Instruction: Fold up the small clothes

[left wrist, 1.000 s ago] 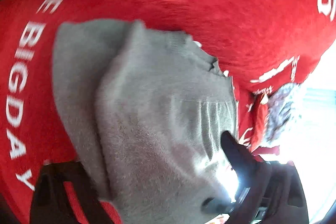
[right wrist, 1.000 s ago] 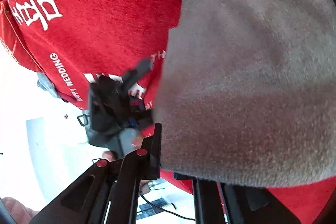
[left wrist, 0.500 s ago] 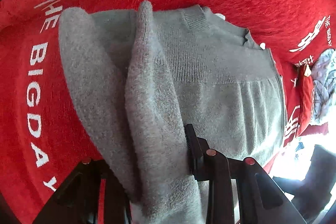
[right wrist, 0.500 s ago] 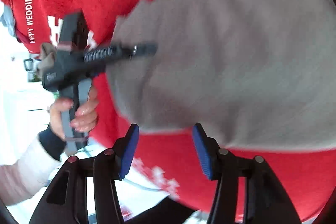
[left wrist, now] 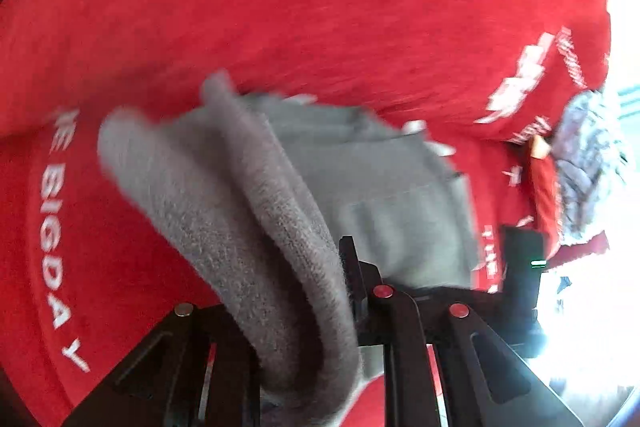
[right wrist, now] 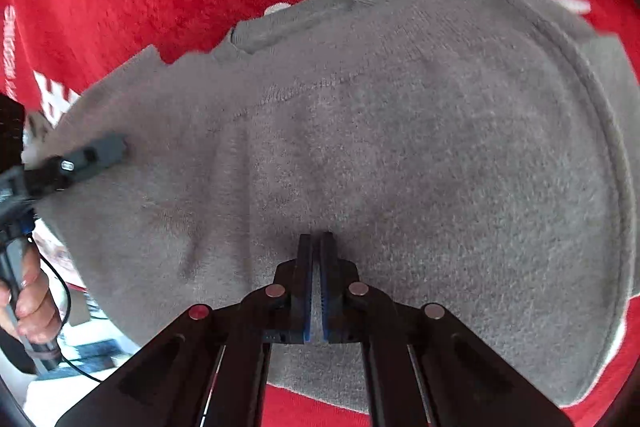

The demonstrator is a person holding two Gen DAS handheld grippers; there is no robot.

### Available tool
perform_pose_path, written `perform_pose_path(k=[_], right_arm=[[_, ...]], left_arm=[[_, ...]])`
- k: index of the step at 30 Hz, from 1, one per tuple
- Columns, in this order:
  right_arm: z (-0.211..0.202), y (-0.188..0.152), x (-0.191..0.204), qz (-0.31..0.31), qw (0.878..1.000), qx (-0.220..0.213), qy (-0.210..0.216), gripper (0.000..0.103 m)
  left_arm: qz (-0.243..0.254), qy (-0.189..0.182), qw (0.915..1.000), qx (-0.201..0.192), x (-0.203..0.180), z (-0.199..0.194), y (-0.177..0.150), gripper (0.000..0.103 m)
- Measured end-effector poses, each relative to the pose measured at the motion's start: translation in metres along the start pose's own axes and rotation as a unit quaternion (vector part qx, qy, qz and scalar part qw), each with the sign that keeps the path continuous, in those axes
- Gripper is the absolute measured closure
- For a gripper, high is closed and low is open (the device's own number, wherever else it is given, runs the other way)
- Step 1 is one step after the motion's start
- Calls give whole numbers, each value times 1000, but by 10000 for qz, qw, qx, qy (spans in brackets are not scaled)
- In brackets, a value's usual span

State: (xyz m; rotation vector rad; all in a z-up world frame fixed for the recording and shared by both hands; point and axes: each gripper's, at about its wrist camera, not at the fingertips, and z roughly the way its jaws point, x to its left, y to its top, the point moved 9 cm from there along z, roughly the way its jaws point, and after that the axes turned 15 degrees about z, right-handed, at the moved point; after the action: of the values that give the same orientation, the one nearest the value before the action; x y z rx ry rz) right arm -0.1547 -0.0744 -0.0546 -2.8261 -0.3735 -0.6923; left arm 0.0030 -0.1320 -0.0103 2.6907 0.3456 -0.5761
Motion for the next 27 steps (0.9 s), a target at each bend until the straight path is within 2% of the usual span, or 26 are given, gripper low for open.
perform_pose_path(k=[3, 5, 8, 11, 13, 15, 17, 19, 20, 21, 22, 23, 24, 27], right_arm=[[-11, 5, -12, 390, 9982, 104, 447, 100], [-25, 11, -22, 543, 9968, -6, 588, 100], [-55, 23, -45, 824, 9923, -293, 875, 98], [-73, 31, -72, 1310, 9817, -343, 1336, 98], [-74, 34, -89, 1601, 9748, -292, 1528, 98], [-69, 35, -102, 1845, 9688, -222, 1639, 98], [-64, 35, -113, 2039, 9622, -182, 1795, 98], [-62, 35, -116, 2165, 9552, -181, 2010, 98], [-62, 36, -117, 2240, 9511, -188, 2121, 98], [-62, 36, -118, 2284, 9487, -191, 2179, 98], [-59, 37, -118, 2349, 9455, -192, 2246, 98], [-59, 39, -118, 2402, 9426, -185, 2311, 98], [-61, 40, -118, 2425, 9414, -175, 2338, 98], [-66, 37, -125, 2497, 9362, -139, 2470, 98]], left_arm=[[325, -191, 9992, -91, -47, 9, 26, 84], [608, -212, 9979, -87, -78, 22, 42, 84], [1096, -13, 9939, 104, -121, 51, 56, 84], [1544, 285, 9866, 450, -148, 90, 54, 84], [1875, 728, 9767, 755, -154, 115, 44, 84], [2337, 1234, 9594, 985, -156, 133, 31, 84], [2648, 1506, 9471, 1006, -158, 135, 23, 83], [2779, 1674, 9414, 923, -159, 128, 21, 82], [2786, 1699, 9411, 879, -159, 124, 21, 77], [2757, 1649, 9435, 811, -159, 119, 21, 58], [2724, 1658, 9450, 729, -159, 112, 21, 28], [2708, 1733, 9449, 615, -158, 105, 24, 16], [2732, 1815, 9435, 476, -158, 97, 27, 9], [2676, 1851, 9452, 277, -160, 81, 33, 9]])
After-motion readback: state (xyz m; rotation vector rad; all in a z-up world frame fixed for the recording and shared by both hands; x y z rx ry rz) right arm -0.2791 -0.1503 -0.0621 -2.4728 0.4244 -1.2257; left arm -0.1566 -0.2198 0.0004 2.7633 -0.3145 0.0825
